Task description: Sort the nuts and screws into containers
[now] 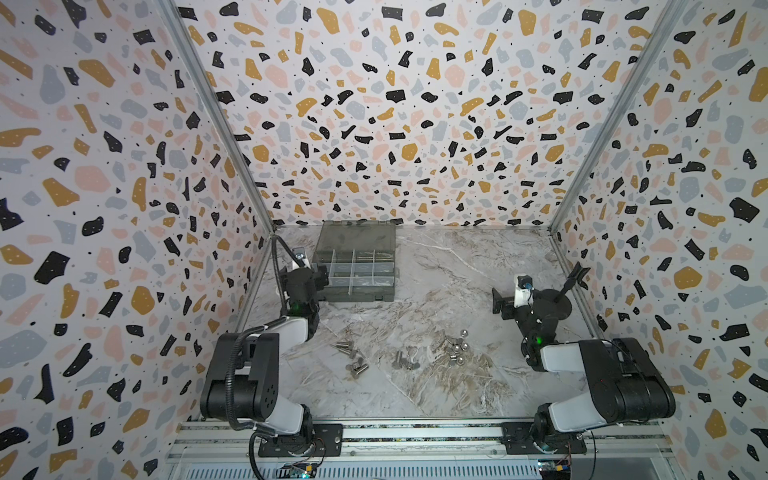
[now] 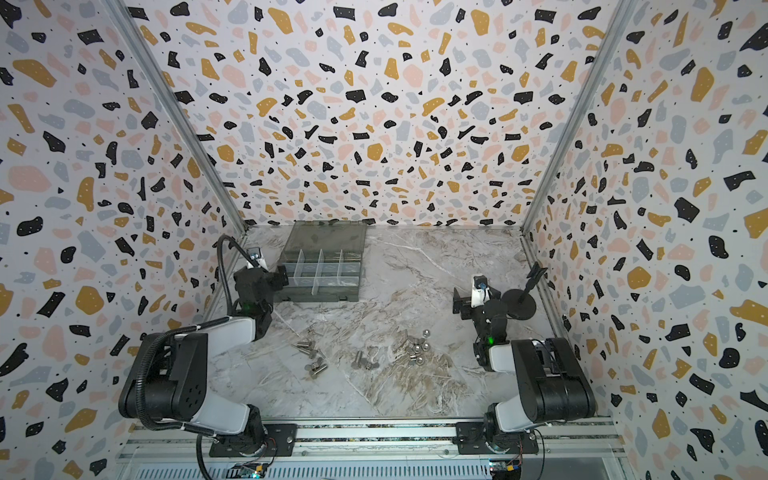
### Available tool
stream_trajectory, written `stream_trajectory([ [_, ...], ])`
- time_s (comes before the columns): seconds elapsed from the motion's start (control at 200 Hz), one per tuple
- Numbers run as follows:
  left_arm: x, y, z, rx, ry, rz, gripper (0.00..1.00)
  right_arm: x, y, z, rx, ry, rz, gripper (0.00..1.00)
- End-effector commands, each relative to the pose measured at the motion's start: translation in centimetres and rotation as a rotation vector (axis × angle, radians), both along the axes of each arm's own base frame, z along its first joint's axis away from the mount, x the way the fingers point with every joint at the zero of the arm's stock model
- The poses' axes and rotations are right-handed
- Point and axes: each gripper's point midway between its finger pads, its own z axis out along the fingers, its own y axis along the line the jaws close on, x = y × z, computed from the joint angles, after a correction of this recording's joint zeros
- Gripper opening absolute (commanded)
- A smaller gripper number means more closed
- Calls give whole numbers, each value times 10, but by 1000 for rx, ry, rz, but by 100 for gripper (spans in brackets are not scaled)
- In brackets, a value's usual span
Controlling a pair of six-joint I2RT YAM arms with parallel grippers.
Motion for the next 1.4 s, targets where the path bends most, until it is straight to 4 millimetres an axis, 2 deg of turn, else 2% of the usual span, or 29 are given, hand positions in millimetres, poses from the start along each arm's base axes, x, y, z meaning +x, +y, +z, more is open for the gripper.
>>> stream_trajectory([
  [0.0, 5, -7, -5, 12, 91, -56, 93, 14, -2, 15, -114, 61, -116, 99],
  [0.08, 25, -6, 3, 7, 162, -46, 93, 24, 10, 41, -168, 18, -152, 99],
  [0.135, 35, -6, 6, 9, 204, -44, 93, 30, 8, 68, -136, -18, -259, 99],
  [0.17, 40, -7, 9, 7, 221, -47, 93, 34, 15, 79, -133, 6, -274, 99],
  [0.245, 48, -8, 15, -7, 255, -53, 93, 45, 45, 98, -123, 145, -151, 99],
  [0.31, 53, -9, 18, -28, 275, -48, 93, 44, 65, 105, -53, 198, -45, 99],
  [0.441, 65, -8, 15, -98, 324, -51, 92, 40, 86, 92, 62, 319, 32, 99],
  [0.516, 72, -9, 4, -167, 391, -82, 92, 35, 105, 85, 70, 413, 108, 99],
  [0.591, 77, -3, -8, -216, 436, -68, 91, 32, 113, 79, 69, 486, 115, 97],
  [0.661, 80, 2, -19, -251, 465, -64, 90, 29, 125, 82, 99, 531, 157, 94],
  [0.751, 81, 9, -36, -258, 520, -37, 85, 23, 139, 88, 152, 554, 208, 91],
  [0.866, 81, 9, -57, -262, 577, -38, 80, 13, 157, 97, 196, 557, 281, 90],
  [1.101, 75, 9, -86, -254, 662, -34, 77, 4, 164, 93, 194, 585, 307, 90],
  [1.257, 67, 10, -96, -242, 695, -31, 75, -1, 163, 85, 201, 606, 307, 90],
  [1.397, 66, 6, -106, -251, 718, -49, 68, -5, 164, 77, 214, 631, 314, 90],
])
